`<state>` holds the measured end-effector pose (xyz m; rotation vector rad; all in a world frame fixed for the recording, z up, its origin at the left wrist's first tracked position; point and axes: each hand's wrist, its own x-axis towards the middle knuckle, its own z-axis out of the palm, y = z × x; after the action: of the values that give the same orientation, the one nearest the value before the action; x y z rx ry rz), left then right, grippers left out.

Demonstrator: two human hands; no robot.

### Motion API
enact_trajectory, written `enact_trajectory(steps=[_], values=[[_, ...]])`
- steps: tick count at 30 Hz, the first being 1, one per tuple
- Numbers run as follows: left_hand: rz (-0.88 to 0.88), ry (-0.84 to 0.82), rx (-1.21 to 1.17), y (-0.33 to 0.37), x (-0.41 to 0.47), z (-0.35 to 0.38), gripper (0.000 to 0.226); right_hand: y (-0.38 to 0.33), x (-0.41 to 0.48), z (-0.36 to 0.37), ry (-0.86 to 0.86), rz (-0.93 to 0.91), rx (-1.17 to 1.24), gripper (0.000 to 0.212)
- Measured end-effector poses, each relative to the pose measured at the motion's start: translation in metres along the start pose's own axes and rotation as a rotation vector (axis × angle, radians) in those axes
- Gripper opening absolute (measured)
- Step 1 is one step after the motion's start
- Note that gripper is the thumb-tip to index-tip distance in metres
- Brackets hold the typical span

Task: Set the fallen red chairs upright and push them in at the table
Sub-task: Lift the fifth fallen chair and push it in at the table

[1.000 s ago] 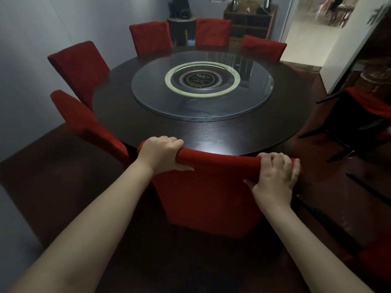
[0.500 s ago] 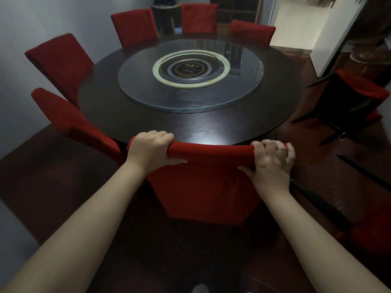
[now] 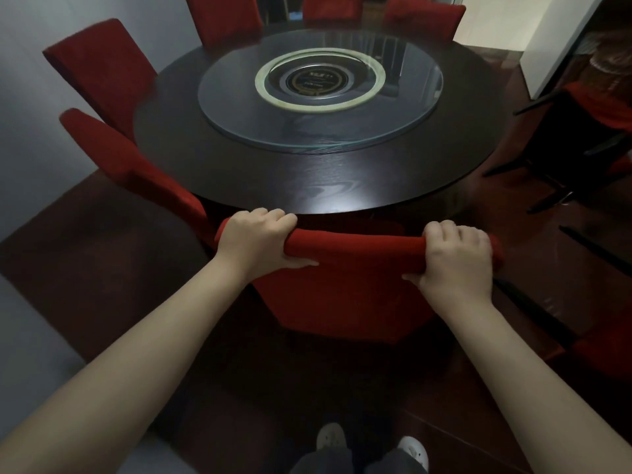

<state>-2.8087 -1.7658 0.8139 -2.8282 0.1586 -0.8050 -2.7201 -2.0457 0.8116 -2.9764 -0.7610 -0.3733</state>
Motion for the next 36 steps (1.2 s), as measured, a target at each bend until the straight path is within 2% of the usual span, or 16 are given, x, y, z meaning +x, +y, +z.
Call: enact_trajectory(steps=[4, 11, 18, 24, 32, 36], values=[[0.025, -0.021, 0.0, 0.011, -0.026, -0.005, 0.069, -0.006, -0.02, -0.003, -0.122, -0.128, -0.003, 0.064], [0.032, -0.083, -0.028, 0.028, -0.057, -0.018, 0.07, -0.007, -0.054, 0.0, -0.14, -0.157, 0.011, 0.054], [-0.071, -0.153, -0.073, 0.051, -0.096, -0.03, 0.068, -0.011, -0.09, 0.001, -0.183, -0.155, 0.062, 0.049], [-0.098, -0.268, -0.057, 0.066, -0.12, -0.037, 0.069, -0.015, -0.118, 0.006, -0.193, -0.158, 0.045, 0.053], [-0.12, -0.378, -0.077, 0.073, -0.137, -0.04, 0.073, -0.019, -0.133, 0.012, -0.293, -0.154, 0.001, 0.06], [-0.152, -0.523, -0.089, 0.075, -0.142, -0.042, 0.08, -0.022, -0.14, 0.014, -0.328, -0.15, -0.016, 0.063]])
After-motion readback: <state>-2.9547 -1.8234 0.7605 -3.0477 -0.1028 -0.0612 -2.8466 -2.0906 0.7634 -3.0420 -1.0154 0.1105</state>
